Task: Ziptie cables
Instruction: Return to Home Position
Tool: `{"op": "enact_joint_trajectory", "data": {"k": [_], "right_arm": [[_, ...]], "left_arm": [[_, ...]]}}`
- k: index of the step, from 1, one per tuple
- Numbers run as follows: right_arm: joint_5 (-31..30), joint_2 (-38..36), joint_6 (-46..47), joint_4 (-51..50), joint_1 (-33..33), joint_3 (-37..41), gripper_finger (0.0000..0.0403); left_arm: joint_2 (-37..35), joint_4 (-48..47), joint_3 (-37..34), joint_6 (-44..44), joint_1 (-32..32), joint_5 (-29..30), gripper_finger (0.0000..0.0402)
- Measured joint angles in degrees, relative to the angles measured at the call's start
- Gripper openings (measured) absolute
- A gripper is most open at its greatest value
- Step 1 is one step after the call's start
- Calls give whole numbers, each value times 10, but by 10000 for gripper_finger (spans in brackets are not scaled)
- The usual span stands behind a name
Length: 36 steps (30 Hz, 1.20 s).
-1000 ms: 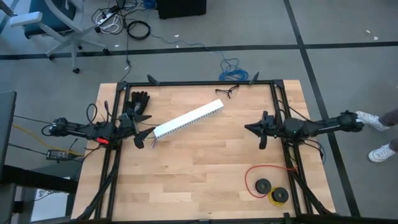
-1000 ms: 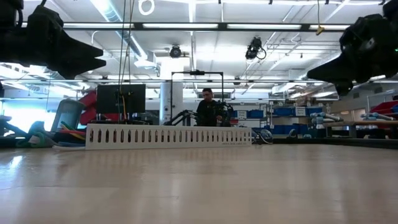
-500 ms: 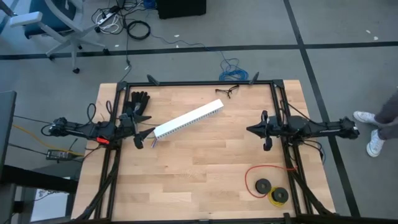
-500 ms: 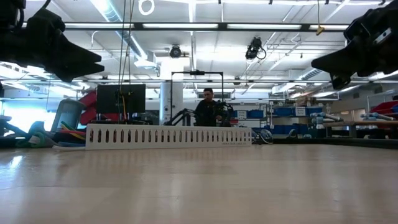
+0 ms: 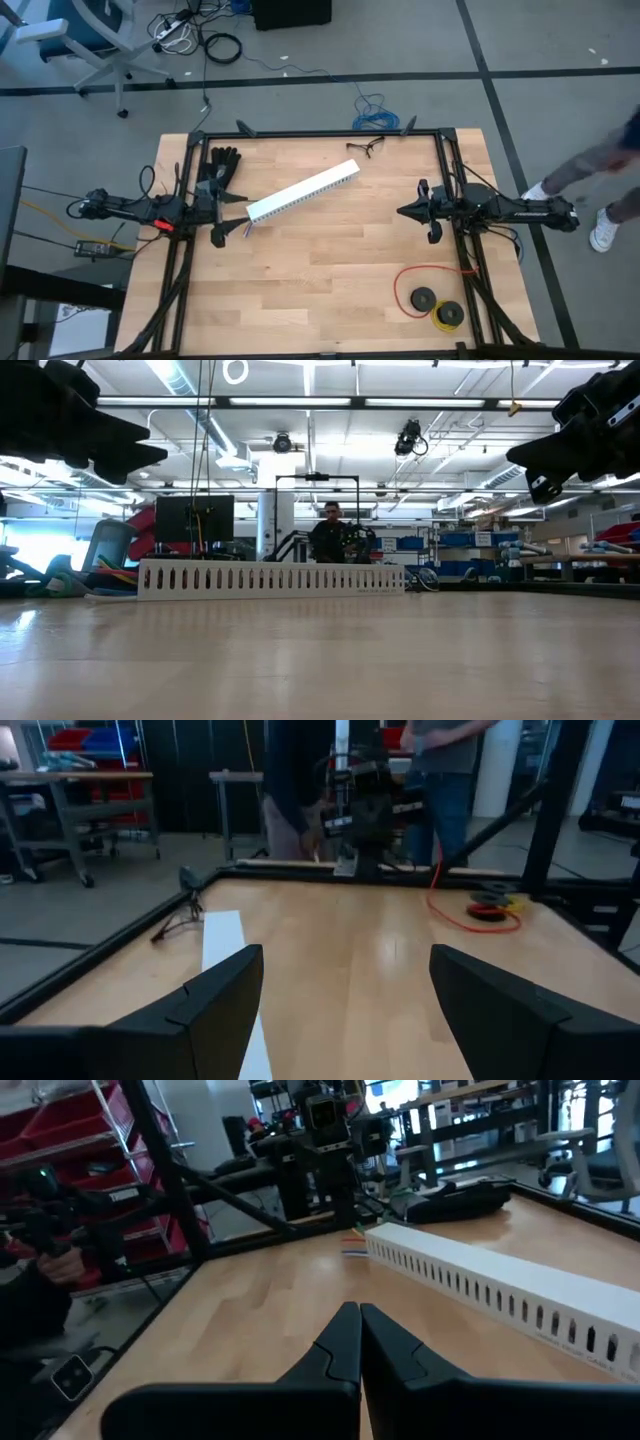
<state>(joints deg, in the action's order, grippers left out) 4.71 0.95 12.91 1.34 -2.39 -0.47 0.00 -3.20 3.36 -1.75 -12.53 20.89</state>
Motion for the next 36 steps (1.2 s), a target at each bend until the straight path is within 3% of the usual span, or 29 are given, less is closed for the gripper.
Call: {"op": "enact_joint_trajectory", "data": {"k": [7,23,36], "right_arm": [[56,-2,25,10,0,0,0],[62,-2,28,10,-91,0,0],[83,-2,31,14,-95,0,0]], "left_arm": [[1,64,-29,22,4,-13,298],[0,64,-29,38,55,4,298],[0,65,-29,62,59,28,298]]}}
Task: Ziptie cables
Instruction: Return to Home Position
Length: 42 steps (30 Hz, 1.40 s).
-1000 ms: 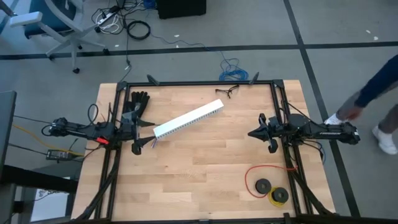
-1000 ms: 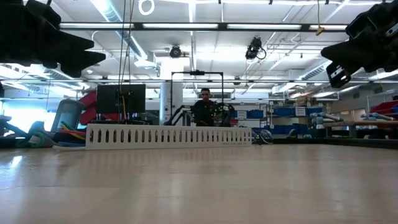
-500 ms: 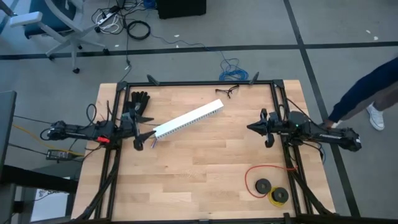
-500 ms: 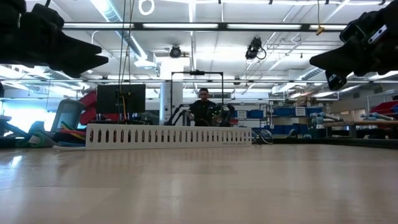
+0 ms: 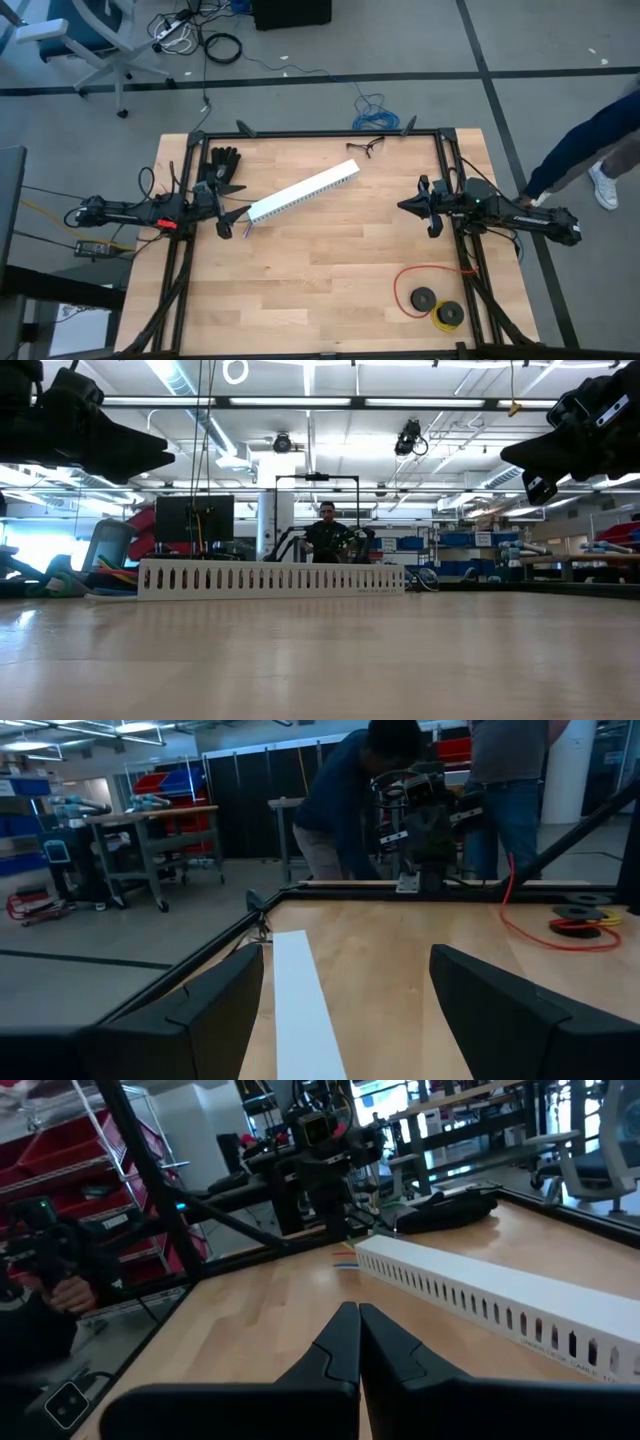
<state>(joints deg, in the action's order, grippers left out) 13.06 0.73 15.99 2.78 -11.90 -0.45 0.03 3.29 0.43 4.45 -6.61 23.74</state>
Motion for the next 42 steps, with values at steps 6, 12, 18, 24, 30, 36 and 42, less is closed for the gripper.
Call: {"op": "enact_joint_trajectory", "data": {"k": [6,12,18,24,30,36,42], "right_arm": [[1,0,0,6,0,0,0],[1,0,0,11,0,0,0],[0,0,-1,13,0,0,0],[0,0,0,14,0,0,0],[0,0,0,14,0,0,0],[0,0,0,14,0,0,0],[0,0,0,14,0,0,0]], "left_arm": [[0,22,0,0,0,4,298],[0,44,0,-1,0,4,298],[0,47,0,-1,0,1,298],[0,47,0,-2,0,0,298],[0,47,0,-2,0,0,298],[0,47,0,-2,0,0,298],[0,47,0,-2,0,0,298]]}}
